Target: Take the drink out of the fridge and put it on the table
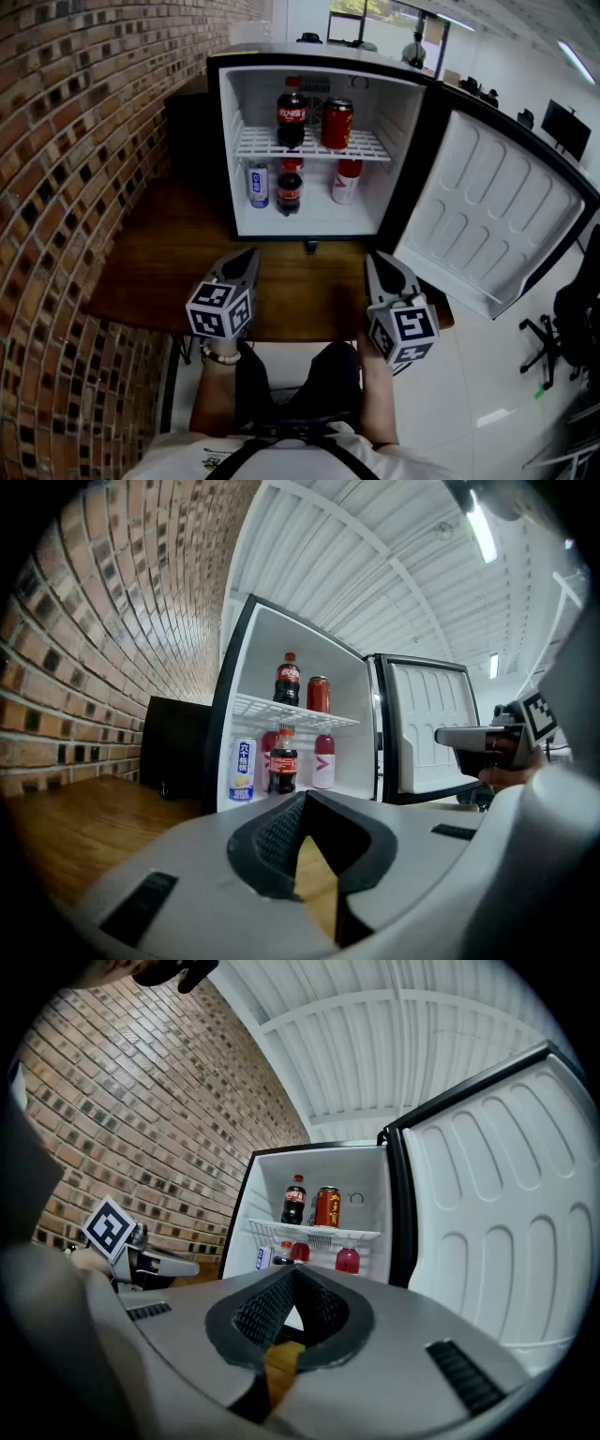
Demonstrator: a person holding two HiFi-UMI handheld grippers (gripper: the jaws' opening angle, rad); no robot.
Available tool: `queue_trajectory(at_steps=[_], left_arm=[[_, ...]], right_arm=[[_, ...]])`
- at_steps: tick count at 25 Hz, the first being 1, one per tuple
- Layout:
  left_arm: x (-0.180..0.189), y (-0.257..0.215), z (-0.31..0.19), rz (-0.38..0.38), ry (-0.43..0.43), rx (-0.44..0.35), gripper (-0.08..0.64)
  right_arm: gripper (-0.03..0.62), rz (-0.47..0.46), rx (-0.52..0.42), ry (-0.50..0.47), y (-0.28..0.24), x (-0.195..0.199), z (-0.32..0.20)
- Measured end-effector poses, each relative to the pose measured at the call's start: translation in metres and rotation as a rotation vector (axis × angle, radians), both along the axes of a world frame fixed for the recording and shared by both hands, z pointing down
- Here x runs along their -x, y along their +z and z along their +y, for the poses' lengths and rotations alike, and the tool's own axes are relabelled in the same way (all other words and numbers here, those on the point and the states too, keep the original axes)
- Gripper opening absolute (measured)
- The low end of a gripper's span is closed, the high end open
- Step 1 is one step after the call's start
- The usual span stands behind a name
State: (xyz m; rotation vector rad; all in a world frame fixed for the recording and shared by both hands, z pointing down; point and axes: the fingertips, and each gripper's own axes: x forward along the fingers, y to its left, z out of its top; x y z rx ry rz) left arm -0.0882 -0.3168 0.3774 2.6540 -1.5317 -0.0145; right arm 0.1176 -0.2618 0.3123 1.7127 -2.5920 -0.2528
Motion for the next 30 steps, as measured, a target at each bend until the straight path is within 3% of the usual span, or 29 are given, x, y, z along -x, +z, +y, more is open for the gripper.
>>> queue_trajectory(at_steps=[29, 30], left_arm=[[0.0, -0.016, -0.005, -0.01, -0.016, -0.03, 0.0], [0.0, -0.017, -0.006, -0.013, -0.014, -0.031, 0.029]], right_arm=[[0.017, 0.007, -0.016, -0.009, -0.004, -0.002, -0.002], [0.017, 0.002, -0.016, -0.009, -0.005, -0.002, -0.002]])
